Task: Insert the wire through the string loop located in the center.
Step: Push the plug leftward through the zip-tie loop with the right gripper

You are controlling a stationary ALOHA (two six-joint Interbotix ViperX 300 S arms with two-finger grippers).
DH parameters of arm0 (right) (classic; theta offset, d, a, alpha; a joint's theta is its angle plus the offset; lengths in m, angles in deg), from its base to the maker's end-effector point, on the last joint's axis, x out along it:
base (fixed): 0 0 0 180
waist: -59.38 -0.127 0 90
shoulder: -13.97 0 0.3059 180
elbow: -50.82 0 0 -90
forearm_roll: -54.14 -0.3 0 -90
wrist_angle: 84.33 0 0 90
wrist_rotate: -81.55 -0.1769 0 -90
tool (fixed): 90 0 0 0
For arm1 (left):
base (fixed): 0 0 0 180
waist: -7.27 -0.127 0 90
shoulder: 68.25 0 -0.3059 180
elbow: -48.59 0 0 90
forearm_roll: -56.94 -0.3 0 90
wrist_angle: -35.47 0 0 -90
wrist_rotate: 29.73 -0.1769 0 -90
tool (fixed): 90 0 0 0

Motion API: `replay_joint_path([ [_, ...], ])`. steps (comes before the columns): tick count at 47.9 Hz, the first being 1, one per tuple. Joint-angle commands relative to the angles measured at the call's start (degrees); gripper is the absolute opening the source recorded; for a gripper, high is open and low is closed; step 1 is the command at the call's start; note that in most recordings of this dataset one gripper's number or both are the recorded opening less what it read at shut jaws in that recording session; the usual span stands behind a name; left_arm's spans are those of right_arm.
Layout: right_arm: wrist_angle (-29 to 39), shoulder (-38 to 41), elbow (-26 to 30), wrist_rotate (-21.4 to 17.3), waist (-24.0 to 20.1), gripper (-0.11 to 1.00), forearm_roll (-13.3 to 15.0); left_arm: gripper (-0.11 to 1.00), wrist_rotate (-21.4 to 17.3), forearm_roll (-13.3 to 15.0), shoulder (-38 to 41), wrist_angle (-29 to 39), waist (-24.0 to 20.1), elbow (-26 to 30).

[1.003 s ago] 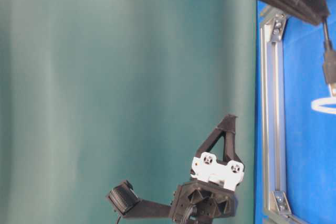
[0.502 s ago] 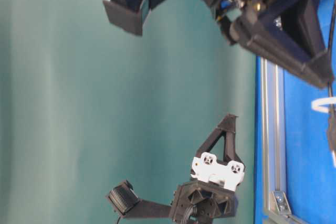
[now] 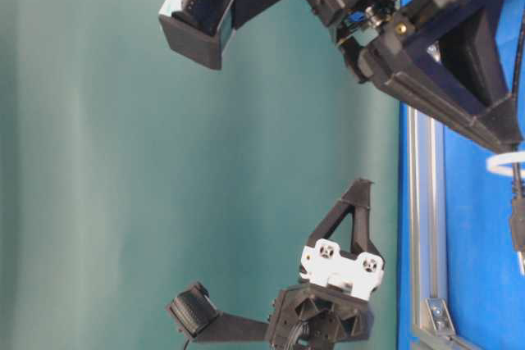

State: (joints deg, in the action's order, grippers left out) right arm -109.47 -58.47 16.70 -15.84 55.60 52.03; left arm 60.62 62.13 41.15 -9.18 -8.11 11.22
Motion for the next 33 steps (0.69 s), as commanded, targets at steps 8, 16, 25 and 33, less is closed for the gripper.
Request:
replay_joint_path([
  [8,-0.62,-0.7,0.7,0.26,0.09,-0.02,0.0,0.0,1.23,-0.18,-2.02,1.49,1.76,0.0],
  [16,-0.53,-0.7,0.7,0.35,0.0,-0.02,0.09,0.0,2.29,-0.09,-2.37,1.93,6.59,-1.32],
  [25,-0.44,-0.7,0.62,0.35,0.0,-0.02,0.09,0.0,4.92,-0.09,-2.9,1.85,12.22,-2.99],
  [33,-0.44,-0.7,0.62,0.44,0.0,-0.02,0.0,0.0,7.73,-0.18,-3.87,1.76,16.79,-4.22],
])
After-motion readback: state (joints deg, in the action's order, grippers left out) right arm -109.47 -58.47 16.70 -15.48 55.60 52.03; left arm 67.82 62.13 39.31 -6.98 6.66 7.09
